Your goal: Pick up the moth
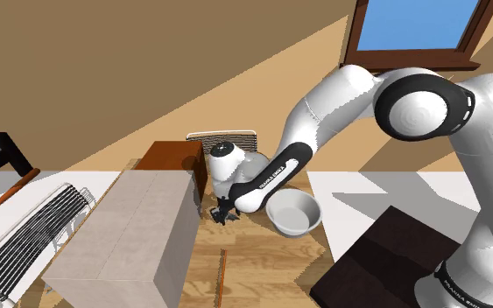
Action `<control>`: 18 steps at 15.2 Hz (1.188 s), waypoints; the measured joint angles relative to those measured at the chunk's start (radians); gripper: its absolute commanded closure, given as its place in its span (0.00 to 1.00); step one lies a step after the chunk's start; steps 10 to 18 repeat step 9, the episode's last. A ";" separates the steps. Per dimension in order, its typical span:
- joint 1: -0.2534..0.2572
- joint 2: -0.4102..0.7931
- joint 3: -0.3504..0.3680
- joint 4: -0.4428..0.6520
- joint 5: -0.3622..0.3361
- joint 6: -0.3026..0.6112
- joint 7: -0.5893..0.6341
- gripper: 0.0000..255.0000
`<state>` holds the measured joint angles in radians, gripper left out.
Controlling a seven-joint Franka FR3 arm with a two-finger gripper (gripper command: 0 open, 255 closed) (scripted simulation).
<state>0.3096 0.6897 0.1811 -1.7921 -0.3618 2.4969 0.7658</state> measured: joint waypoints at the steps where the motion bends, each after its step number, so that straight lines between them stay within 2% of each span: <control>1: -0.002 -0.013 0.003 -0.006 0.003 -0.006 -0.002 1.00; 9: -0.018 -0.088 0.024 -0.017 0.029 -0.069 -0.026 1.00; 18: -0.018 -0.088 0.024 -0.017 0.029 -0.069 -0.026 1.00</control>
